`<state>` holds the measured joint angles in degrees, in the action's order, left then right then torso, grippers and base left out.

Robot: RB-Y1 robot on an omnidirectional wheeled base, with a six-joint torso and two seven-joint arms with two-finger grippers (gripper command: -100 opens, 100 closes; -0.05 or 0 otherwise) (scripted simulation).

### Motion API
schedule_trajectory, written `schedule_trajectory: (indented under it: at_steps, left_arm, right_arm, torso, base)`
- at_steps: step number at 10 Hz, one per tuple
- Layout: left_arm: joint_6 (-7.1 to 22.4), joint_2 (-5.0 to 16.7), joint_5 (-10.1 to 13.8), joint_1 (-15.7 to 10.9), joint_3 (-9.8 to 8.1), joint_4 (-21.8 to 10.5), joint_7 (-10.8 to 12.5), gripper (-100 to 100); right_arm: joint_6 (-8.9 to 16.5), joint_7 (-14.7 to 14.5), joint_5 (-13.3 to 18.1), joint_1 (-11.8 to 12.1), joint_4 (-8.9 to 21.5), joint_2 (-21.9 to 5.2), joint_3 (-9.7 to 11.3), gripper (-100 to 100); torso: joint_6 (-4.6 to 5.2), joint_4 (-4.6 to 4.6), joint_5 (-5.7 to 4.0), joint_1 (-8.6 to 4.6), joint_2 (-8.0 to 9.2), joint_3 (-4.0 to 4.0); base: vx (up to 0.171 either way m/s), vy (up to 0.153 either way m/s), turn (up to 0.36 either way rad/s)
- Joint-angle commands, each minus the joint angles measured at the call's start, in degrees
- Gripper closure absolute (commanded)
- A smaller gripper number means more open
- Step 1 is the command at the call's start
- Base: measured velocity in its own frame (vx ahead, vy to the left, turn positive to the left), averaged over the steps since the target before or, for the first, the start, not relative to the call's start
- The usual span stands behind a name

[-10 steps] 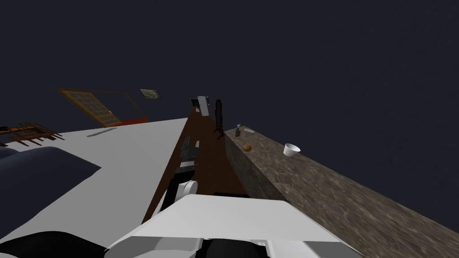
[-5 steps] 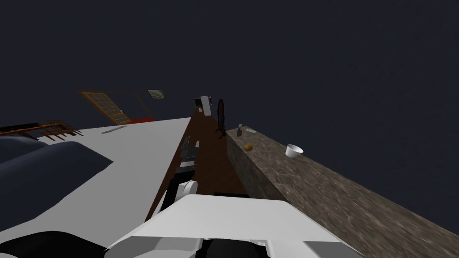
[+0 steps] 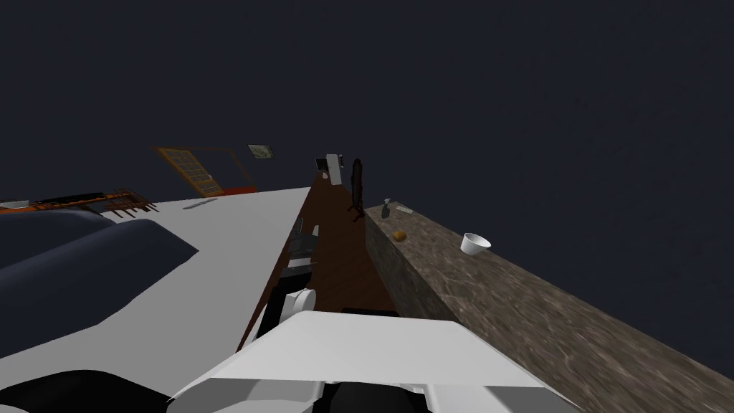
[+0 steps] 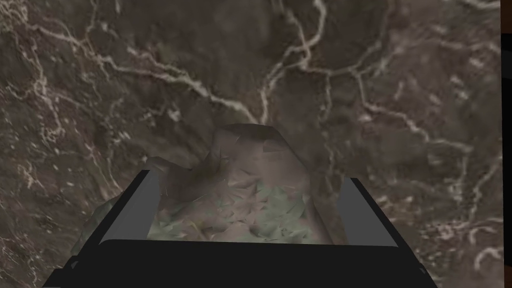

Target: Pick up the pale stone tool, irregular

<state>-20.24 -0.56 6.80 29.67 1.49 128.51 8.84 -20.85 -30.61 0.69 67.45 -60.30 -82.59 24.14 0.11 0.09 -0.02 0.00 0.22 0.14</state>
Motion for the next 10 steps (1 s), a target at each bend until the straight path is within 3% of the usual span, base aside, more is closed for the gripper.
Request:
schedule_trajectory:
  at_steps: [1, 4, 6, 7, 9, 10]
  left_arm:
    - [0.00, 0.00, 0.00, 0.00, 0.00, 0.00, 0.00, 0]
    - [0.00, 0.00, 0.00, 0.00, 0.00, 0.00, 0.00, 0]
    - [0.00, 0.00, 0.00, 0.00, 0.00, 0.00, 0.00, 0]
    - [0.00, 0.00, 0.00, 0.01, 0.00, 0.00, 0.00, 0]
    - [0.00, 0.00, 0.00, 0.00, 0.00, 0.00, 0.00, 0]
    - [0.00, 0.00, 0.00, 0.01, 0.00, 0.00, 0.00, 0]
  right_arm:
    - [0.24, -0.38, -1.83, 0.11, -0.23, -0.01, 0.22, -100]
    - [2.51, -4.96, -7.20, 1.44, -2.55, -0.03, 3.04, -100]
    - [2.51, -4.96, -9.83, 1.44, -2.55, -0.03, 3.04, -100]
    - [3.64, -7.25, -11.84, 2.11, -3.72, -0.04, 4.45, -100]
    - [3.64, -7.25, -13.84, 2.11, -3.72, -0.04, 4.45, -100]
    - [3.55, -6.86, -13.07, 1.55, -3.39, -0.02, 4.84, -100]
  torso:
    - [0.00, 0.00, 0.00, 0.00, 0.00, 0.00]
    - [0.00, 0.00, 0.01, 0.01, -0.01, 0.00]
    - [0.01, 0.01, 0.00, -0.01, 0.02, 0.02]
    - [0.04, 0.00, -0.02, 0.01, -0.02, -0.01]
    - [0.03, 0.04, -0.13, -0.11, 0.04, 0.04]
    - [0.04, 0.04, -0.13, -0.11, 0.03, 0.04]
  base:
    - [-0.018, -0.010, -0.015]
    - [-0.036, -0.017, 0.123]
    - [-0.024, -0.011, 0.021]
    - [-0.024, -0.008, 0.130]
    - [-0.021, -0.007, 0.038]
    - [0.000, 0.000, 0.000]
